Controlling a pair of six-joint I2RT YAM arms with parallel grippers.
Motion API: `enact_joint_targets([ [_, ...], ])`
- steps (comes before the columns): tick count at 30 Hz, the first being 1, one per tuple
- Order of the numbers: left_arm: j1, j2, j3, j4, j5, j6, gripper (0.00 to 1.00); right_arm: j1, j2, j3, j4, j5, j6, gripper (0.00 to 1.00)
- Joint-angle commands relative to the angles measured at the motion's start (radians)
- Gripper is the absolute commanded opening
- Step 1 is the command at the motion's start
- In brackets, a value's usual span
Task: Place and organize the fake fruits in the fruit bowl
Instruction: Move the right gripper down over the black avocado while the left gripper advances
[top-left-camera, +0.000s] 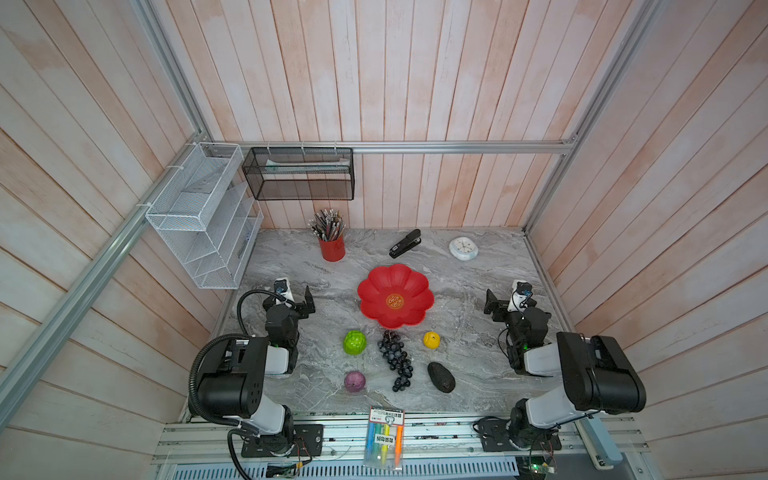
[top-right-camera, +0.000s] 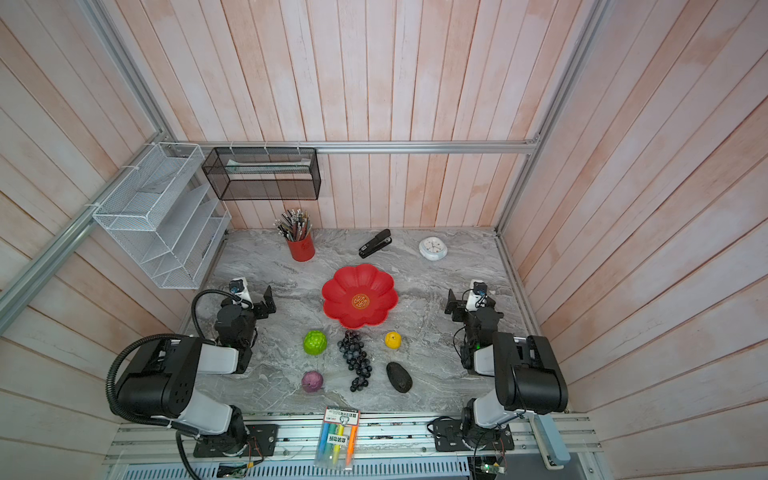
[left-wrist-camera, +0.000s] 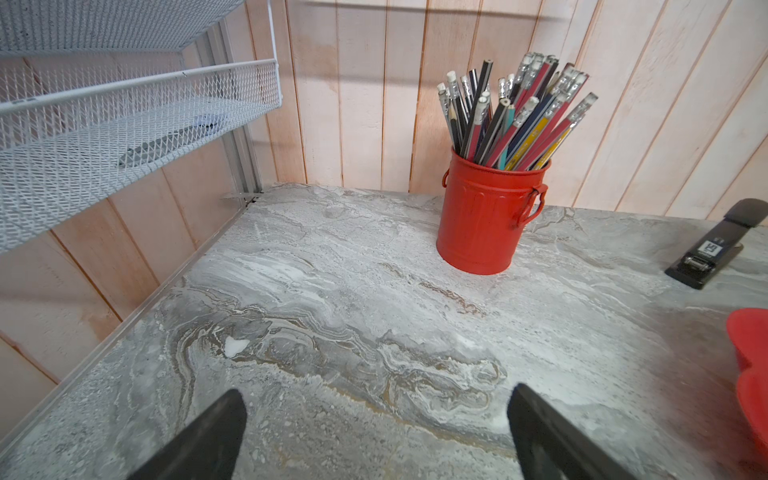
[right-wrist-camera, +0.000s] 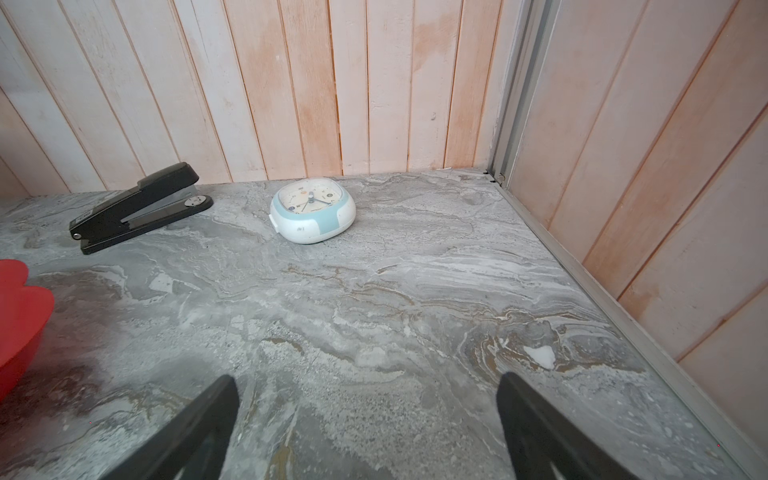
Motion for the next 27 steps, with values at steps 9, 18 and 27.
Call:
enact_joint_targets([
  [9, 0.016, -0.006, -0.011, 0.033, 0.044, -0.015, 1.0, 0.003, -0.009, 0.015, 0.005, 0.003, -0.01, 0.98],
  [18, 0.01, -0.054, 0.029, -0.083, -0.057, -0.037, 1.0, 0.037, -0.053, 0.045, -0.066, 0.084, -0.021, 0.98],
  [27, -0.004, -0.204, 0.362, -0.745, -0.153, -0.137, 1.0, 0.03, -0.368, 0.275, -0.67, 0.153, 0.2, 0.94],
])
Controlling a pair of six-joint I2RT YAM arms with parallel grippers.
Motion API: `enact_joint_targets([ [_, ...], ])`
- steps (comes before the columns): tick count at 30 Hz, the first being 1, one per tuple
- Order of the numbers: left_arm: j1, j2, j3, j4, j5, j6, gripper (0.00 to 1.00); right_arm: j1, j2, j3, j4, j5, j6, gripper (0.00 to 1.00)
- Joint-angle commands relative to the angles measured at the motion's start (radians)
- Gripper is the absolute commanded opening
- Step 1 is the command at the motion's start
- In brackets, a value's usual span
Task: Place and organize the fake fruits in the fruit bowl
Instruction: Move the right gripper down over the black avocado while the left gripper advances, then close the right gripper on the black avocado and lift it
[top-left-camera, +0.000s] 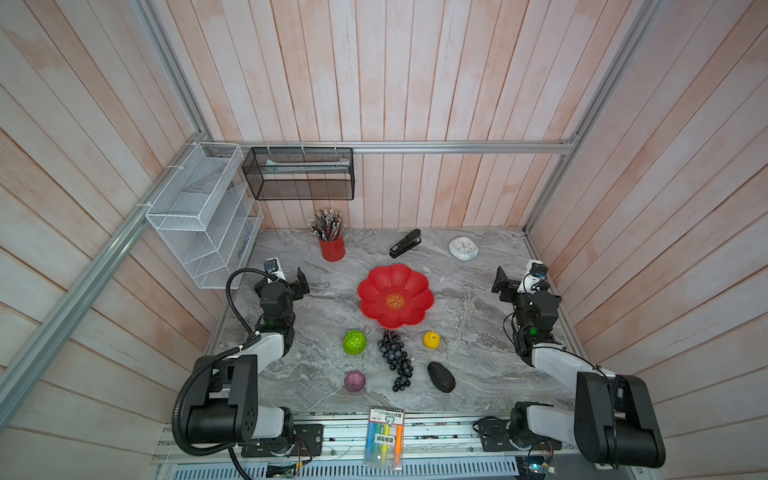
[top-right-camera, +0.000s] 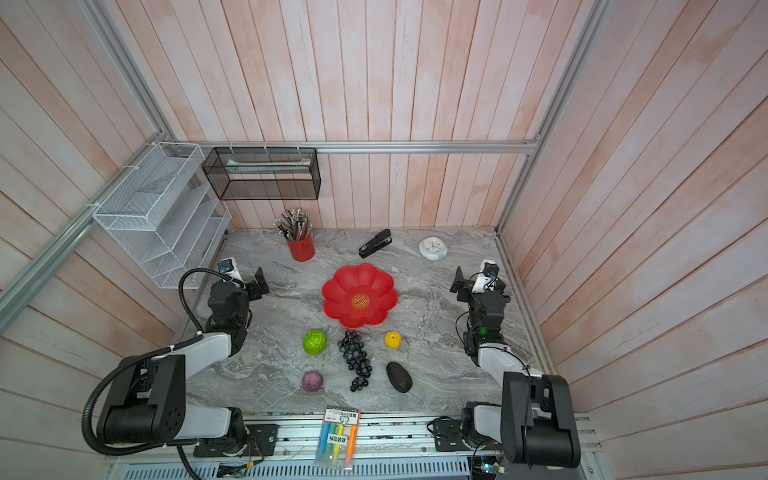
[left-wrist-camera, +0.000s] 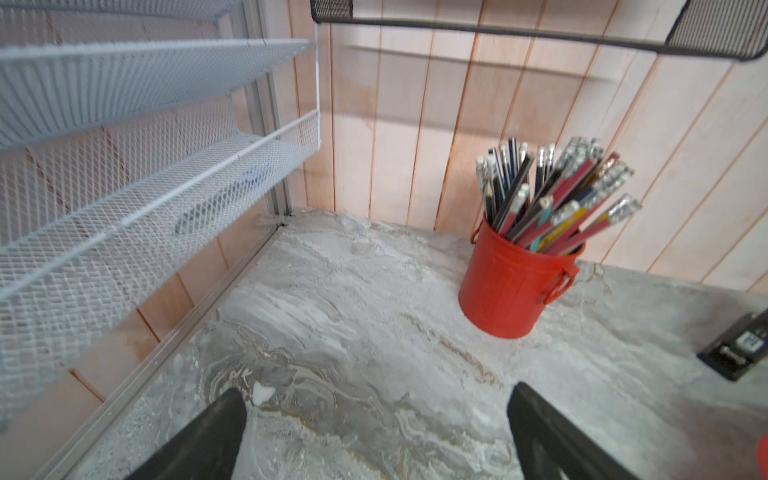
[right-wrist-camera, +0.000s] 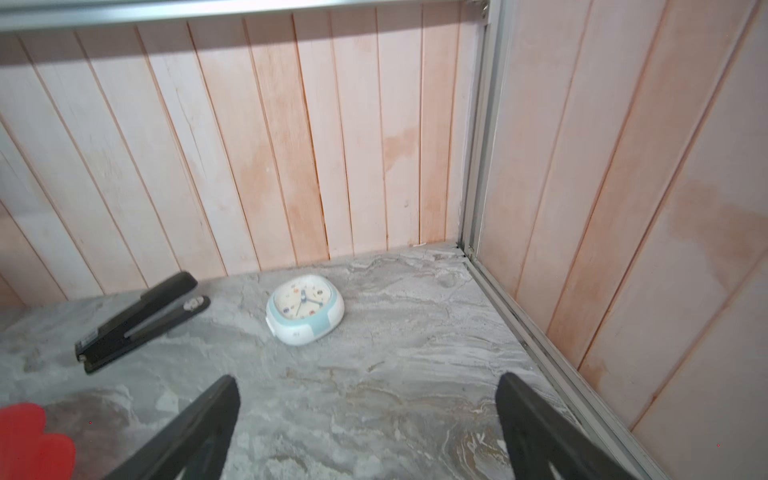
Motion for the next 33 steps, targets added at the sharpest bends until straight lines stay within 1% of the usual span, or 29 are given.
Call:
enact_joint_targets([
  [1, -0.022, -0.047, 0.148, -0.394, -0.078, -0.102, 1.0, -0.003, -0.062, 0.115, -0.365, -0.038, 0.119, 0.92],
  [4, -0.064, -0.091, 0.239, -0.626, -0.091, -0.184, 1.0, 0.027, -0.109, 0.206, -0.59, -0.148, 0.155, 0.86],
  [6, -0.107, -0.131, 0.267, -0.727, -0.107, -0.234, 1.0, 0.08, -0.144, 0.25, -0.739, -0.156, 0.159, 0.85],
  [8, -0.146, -0.17, 0.288, -0.819, -0.108, -0.283, 1.0, 0.161, -0.188, 0.282, -0.876, -0.149, 0.157, 0.85],
  [11, -0.213, -0.217, 0.275, -0.875, -0.101, -0.323, 1.0, 0.32, -0.261, 0.296, -1.053, -0.108, 0.179, 0.84],
  [13, -0.264, -0.236, 0.245, -0.863, -0.077, -0.324, 1.0, 0.427, -0.288, 0.295, -1.173, -0.053, 0.237, 0.84],
  [16, -0.322, -0.235, 0.225, -0.869, -0.048, -0.333, 1.0, 0.558, -0.29, 0.287, -1.324, -0.049, 0.316, 0.81],
  [17, -0.332, -0.238, 0.215, -0.866, -0.039, -0.334, 1.0, 0.61, -0.29, 0.273, -1.349, -0.042, 0.349, 0.81],
  [19, -0.347, -0.246, 0.182, -0.838, -0.029, -0.348, 1.0, 0.812, -0.274, 0.297, -1.393, 0.081, 0.413, 0.83],
  [20, -0.347, -0.25, 0.168, -0.821, -0.027, -0.351, 1.0, 0.864, -0.248, 0.318, -1.425, 0.11, 0.44, 0.83],
  [21, -0.349, -0.255, 0.154, -0.804, -0.031, -0.354, 1.0, 0.89, -0.209, 0.336, -1.453, 0.094, 0.459, 0.84],
  [24, -0.349, -0.261, 0.134, -0.776, -0.061, -0.366, 1.0, 0.912, -0.108, 0.343, -1.502, 0.012, 0.495, 0.84],
  [26, -0.349, -0.264, 0.123, -0.759, -0.063, -0.372, 1.0, 0.948, -0.07, 0.318, -1.499, 0.015, 0.533, 0.85],
  [29, -0.349, -0.266, 0.119, -0.758, -0.053, -0.378, 1.0, 1.005, -0.057, 0.289, -1.487, 0.056, 0.59, 0.85],
  [31, -0.349, -0.268, 0.114, -0.756, -0.051, -0.381, 1.0, 1.006, -0.052, 0.257, -1.459, 0.047, 0.593, 0.86],
  [33, -0.349, -0.271, 0.098, -0.743, -0.049, -0.378, 1.0, 1.007, -0.048, 0.22, -1.417, 0.011, 0.591, 0.85],
])
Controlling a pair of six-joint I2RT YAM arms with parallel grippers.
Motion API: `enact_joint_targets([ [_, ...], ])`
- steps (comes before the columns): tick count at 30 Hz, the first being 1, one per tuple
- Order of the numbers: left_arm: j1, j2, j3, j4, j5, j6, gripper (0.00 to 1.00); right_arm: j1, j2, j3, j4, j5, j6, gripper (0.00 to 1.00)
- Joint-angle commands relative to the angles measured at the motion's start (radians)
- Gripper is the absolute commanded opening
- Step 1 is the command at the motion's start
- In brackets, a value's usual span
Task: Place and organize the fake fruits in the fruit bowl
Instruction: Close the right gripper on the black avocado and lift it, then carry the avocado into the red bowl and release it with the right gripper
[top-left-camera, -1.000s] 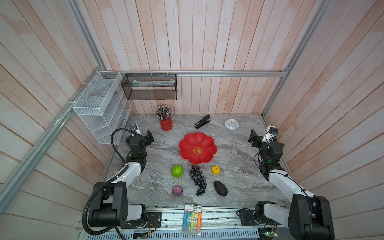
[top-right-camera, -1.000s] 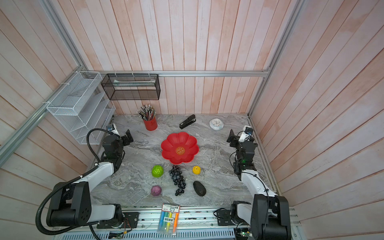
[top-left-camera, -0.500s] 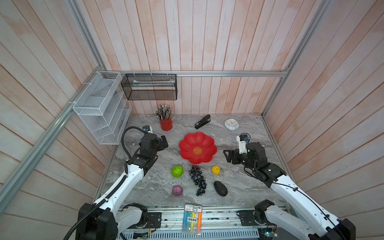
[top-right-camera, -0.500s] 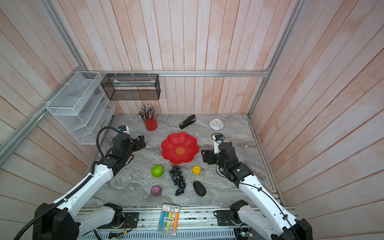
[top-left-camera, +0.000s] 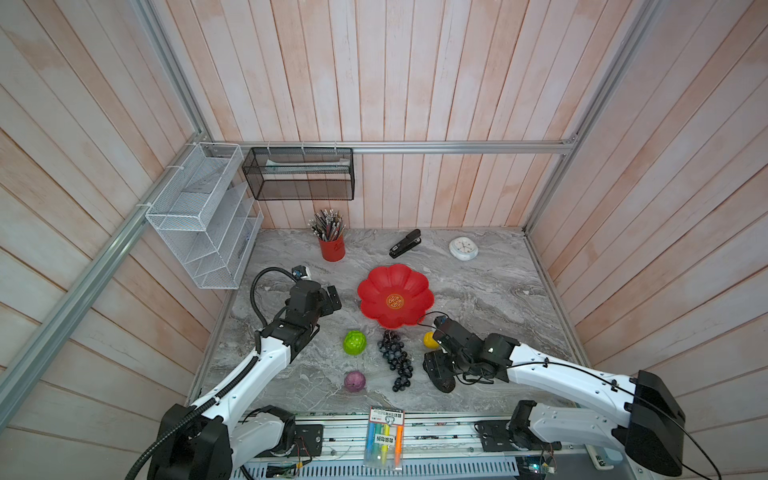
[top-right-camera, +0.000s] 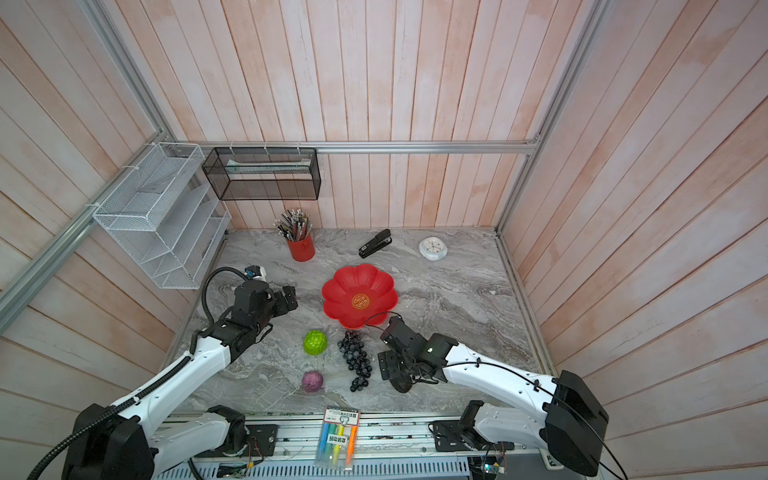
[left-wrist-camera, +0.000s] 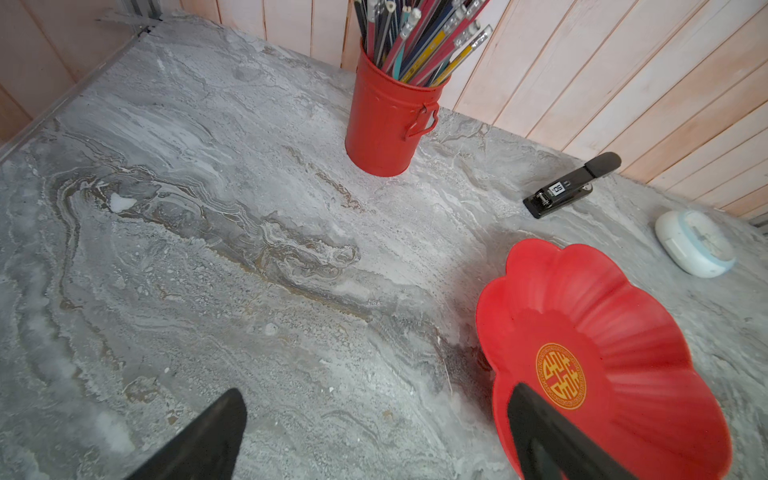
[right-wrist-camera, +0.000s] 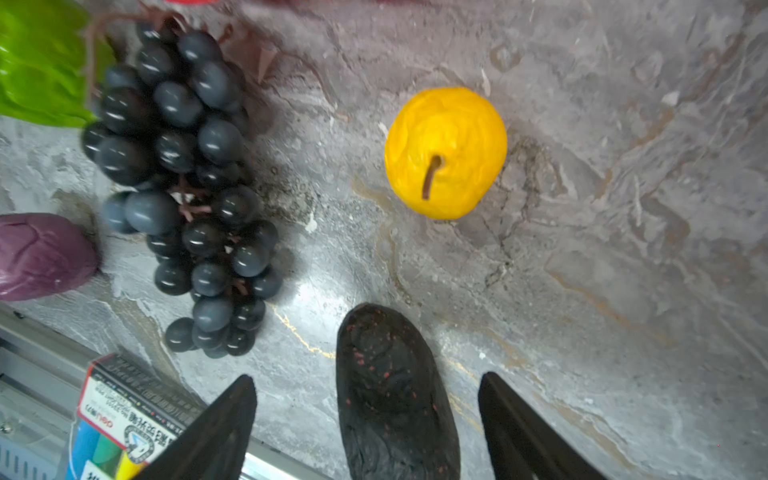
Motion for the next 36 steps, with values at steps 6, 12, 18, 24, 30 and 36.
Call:
enact_joint_targets([
  [6, -0.001, -0.017, -0.047, 0.032, -0.006, -0.031, 1.0, 0.004, 0.049, -0.115, 0.091, -0.061, 0.021, 0.81],
  [12, 0.0, -0.03, -0.054, 0.019, -0.016, -0.045, 1.0, 0.004, 0.078, -0.12, 0.134, -0.07, 0.002, 0.64],
  [18, -0.001, -0.043, -0.042, 0.004, -0.029, -0.045, 1.0, 0.004, 0.056, -0.134, 0.139, -0.072, -0.001, 0.48],
  [24, -0.001, -0.051, -0.036, -0.025, -0.029, -0.036, 1.0, 0.004, 0.013, -0.15, 0.135, -0.097, 0.016, 0.35],
  [30, -0.001, -0.087, -0.05, -0.048, -0.028, -0.036, 1.0, 0.001, -0.088, -0.032, 0.064, -0.039, 0.023, 0.32],
  [36, 0.0, -0.087, -0.05, -0.077, -0.001, -0.074, 1.0, -0.192, 0.034, 0.221, 0.163, -0.155, -0.14, 0.31],
])
